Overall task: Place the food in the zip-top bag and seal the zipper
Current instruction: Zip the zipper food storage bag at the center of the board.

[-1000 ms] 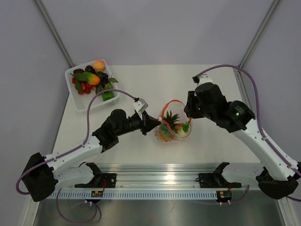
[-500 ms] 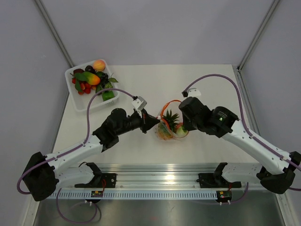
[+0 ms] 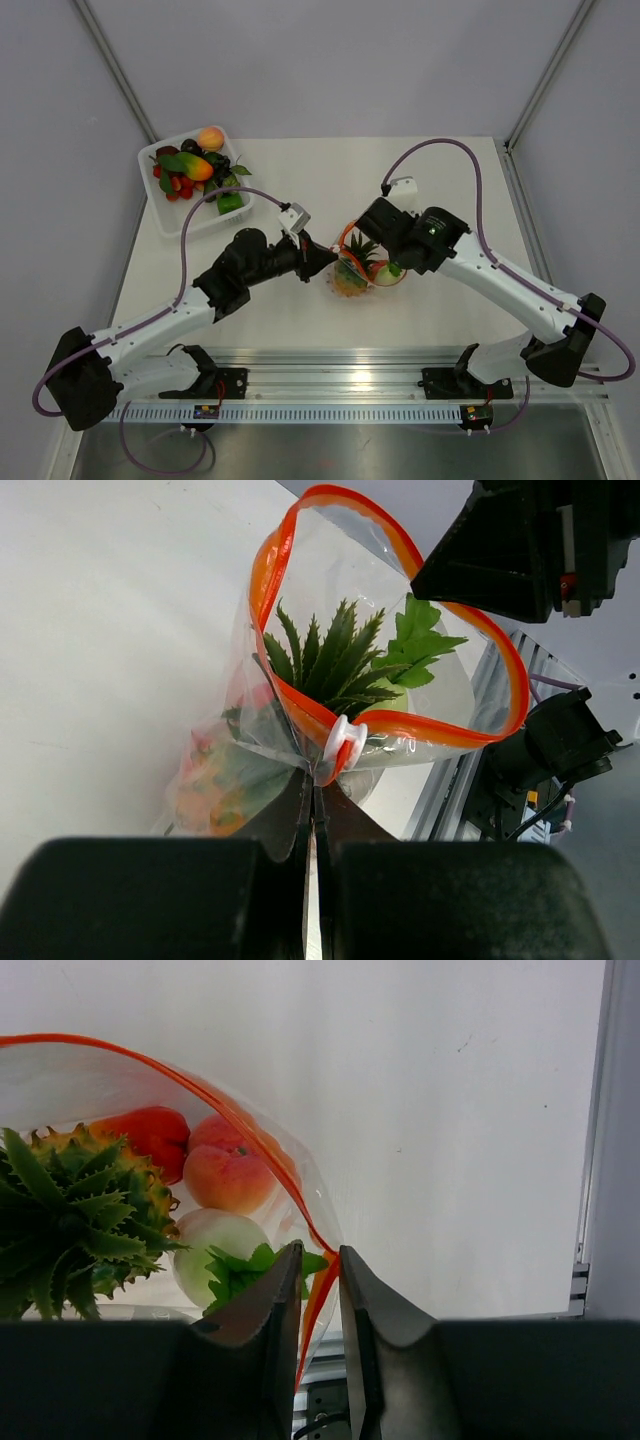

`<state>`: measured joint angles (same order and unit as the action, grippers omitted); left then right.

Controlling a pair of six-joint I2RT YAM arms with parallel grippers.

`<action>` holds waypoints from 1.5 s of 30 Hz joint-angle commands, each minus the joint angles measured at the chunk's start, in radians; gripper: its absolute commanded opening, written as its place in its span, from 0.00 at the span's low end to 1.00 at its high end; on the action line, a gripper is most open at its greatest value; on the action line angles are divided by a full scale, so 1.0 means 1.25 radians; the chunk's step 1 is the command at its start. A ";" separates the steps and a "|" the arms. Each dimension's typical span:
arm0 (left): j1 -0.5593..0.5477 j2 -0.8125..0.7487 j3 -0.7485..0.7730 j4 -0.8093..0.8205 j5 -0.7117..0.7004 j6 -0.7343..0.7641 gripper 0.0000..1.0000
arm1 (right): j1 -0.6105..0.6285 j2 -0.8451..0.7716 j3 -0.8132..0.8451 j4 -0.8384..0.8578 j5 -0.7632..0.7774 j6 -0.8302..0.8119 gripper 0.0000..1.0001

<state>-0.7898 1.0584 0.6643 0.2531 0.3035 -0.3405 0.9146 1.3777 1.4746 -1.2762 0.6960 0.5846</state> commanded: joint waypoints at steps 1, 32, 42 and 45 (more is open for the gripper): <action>0.004 -0.022 0.054 0.017 -0.017 0.001 0.00 | 0.005 -0.017 0.052 0.012 0.018 -0.005 0.28; 0.050 -0.076 0.069 -0.037 0.132 0.063 0.00 | 0.037 -0.102 -0.074 0.577 -0.724 -0.869 0.39; 0.055 -0.097 0.054 -0.040 0.129 0.065 0.00 | 0.033 -0.086 -0.083 0.600 -0.731 -0.868 0.25; 0.059 -0.102 0.048 -0.045 0.130 0.067 0.00 | 0.034 -0.087 -0.080 0.598 -0.734 -0.862 0.21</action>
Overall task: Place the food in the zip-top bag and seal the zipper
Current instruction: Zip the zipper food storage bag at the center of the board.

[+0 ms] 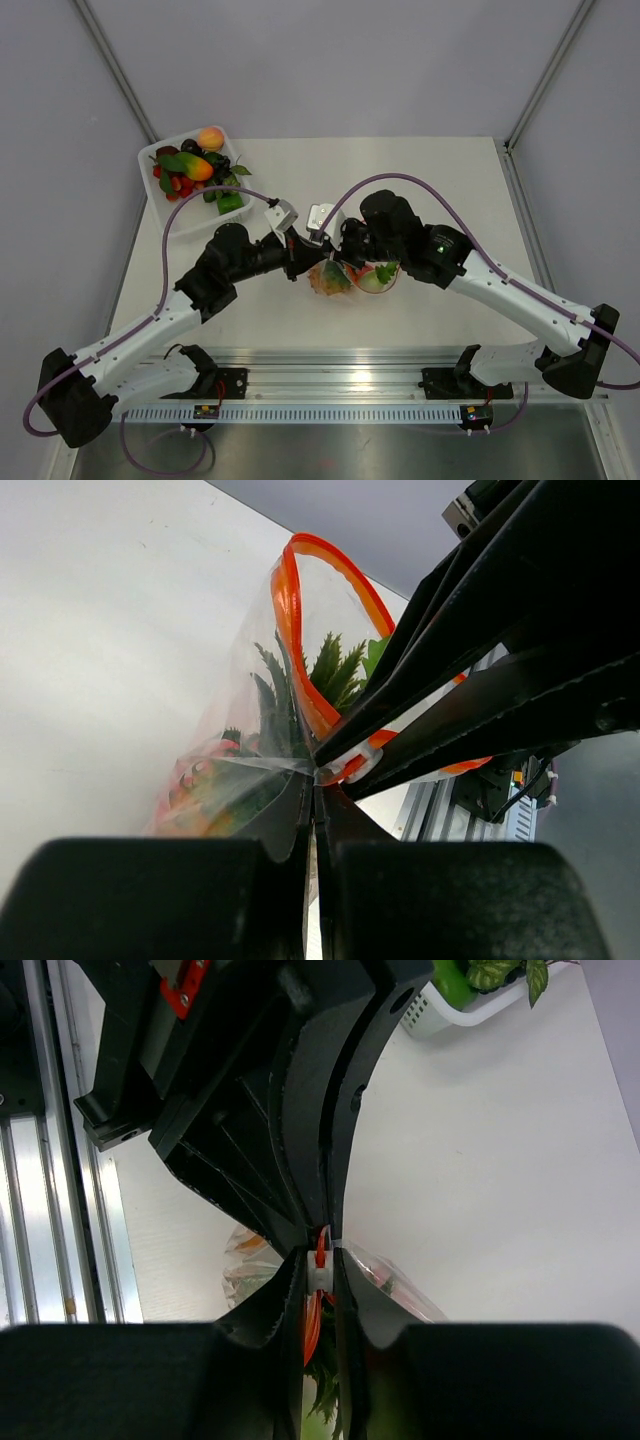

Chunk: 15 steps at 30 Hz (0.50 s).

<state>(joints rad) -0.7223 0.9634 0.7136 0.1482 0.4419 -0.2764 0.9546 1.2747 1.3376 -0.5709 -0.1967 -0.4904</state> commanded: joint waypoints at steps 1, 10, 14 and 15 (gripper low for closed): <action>0.006 -0.027 0.008 0.040 0.017 0.016 0.00 | 0.002 -0.007 0.029 0.033 -0.022 0.001 0.20; 0.027 -0.031 -0.003 0.031 0.024 0.021 0.00 | 0.001 -0.039 0.028 0.021 -0.017 0.013 0.09; 0.042 -0.041 -0.009 0.034 0.035 0.021 0.00 | 0.002 -0.056 0.010 0.000 -0.007 0.008 0.09; 0.045 -0.045 -0.010 0.034 0.035 0.021 0.00 | 0.001 -0.058 0.006 -0.006 -0.001 0.008 0.10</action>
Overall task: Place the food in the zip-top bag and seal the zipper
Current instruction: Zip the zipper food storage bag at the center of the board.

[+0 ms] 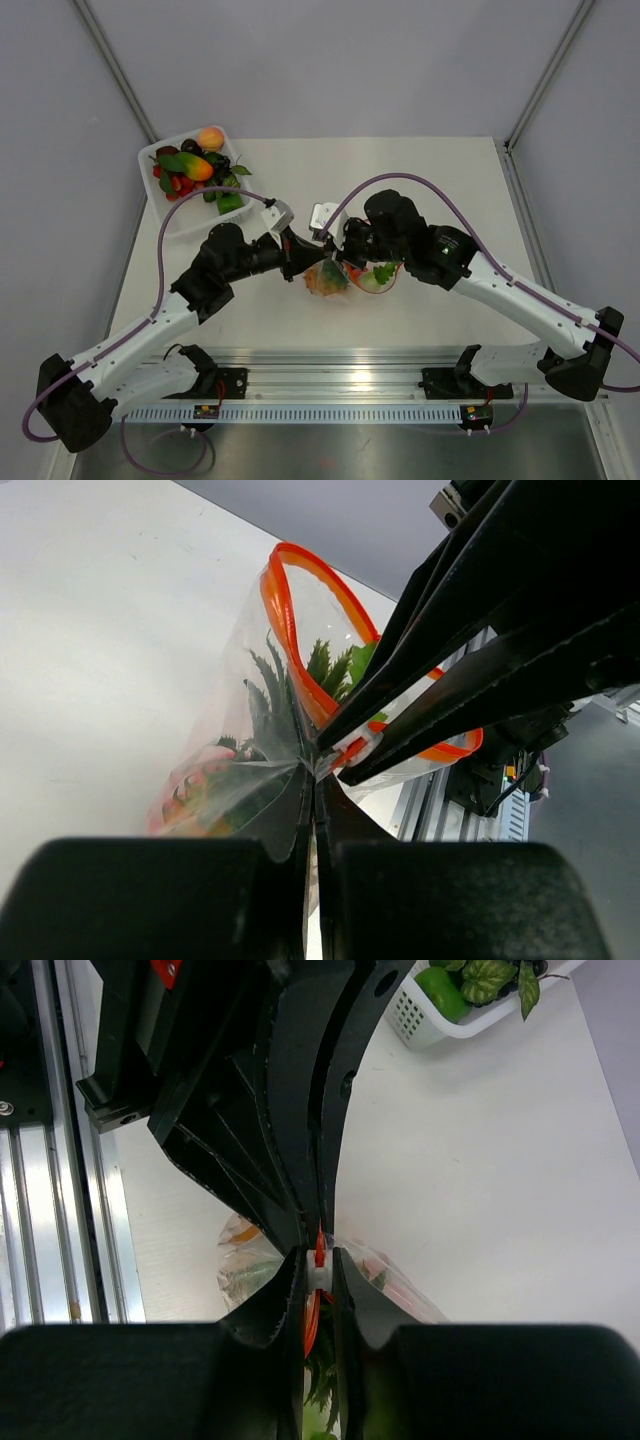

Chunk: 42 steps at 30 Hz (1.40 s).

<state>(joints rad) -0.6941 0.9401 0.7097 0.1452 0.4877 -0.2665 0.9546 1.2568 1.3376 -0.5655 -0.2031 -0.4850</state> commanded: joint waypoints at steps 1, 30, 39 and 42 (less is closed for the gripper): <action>0.031 -0.030 -0.009 0.037 0.004 0.012 0.00 | 0.001 -0.045 0.005 -0.015 0.005 0.004 0.09; 0.064 -0.091 -0.027 0.014 0.090 0.087 0.00 | -0.065 -0.079 -0.049 -0.059 -0.066 0.005 0.06; 0.064 -0.015 0.083 -0.099 0.172 0.173 0.74 | -0.067 -0.054 -0.010 -0.061 -0.105 0.009 0.06; 0.064 0.005 0.101 -0.098 0.195 0.189 0.68 | -0.068 -0.048 -0.001 -0.064 -0.111 0.008 0.06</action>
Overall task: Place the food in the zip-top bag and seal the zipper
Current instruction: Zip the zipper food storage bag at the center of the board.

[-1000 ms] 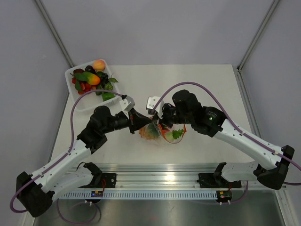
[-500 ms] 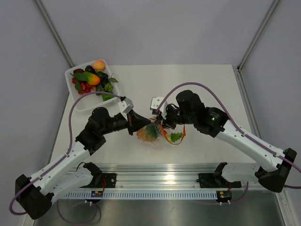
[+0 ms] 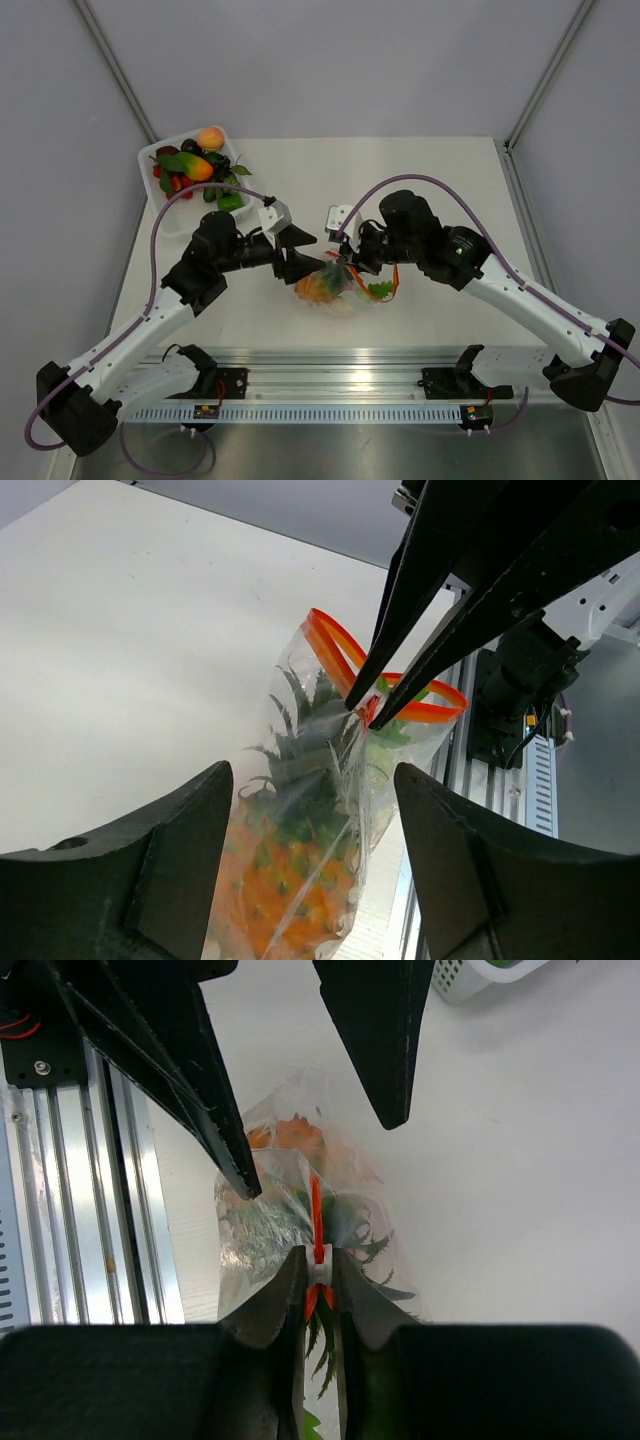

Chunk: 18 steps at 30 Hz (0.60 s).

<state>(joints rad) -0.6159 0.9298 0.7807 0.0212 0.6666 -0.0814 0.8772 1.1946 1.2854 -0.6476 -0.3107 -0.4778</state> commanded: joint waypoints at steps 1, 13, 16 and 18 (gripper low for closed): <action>0.002 0.017 0.049 0.005 0.062 0.048 0.65 | -0.005 0.003 0.042 0.001 -0.026 0.001 0.06; 0.001 0.093 0.095 0.017 0.137 0.047 0.56 | -0.005 0.014 0.058 -0.008 -0.052 0.001 0.06; 0.001 0.087 0.092 0.032 0.134 0.039 0.51 | -0.005 0.019 0.057 -0.012 -0.055 -0.002 0.06; 0.001 0.076 0.085 0.039 0.129 0.038 0.45 | -0.005 0.021 0.057 -0.013 -0.055 -0.003 0.06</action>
<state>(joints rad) -0.6159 1.0428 0.8543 0.0032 0.7982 -0.0341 0.8768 1.2171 1.3098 -0.6785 -0.3603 -0.4782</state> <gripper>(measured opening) 0.465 0.185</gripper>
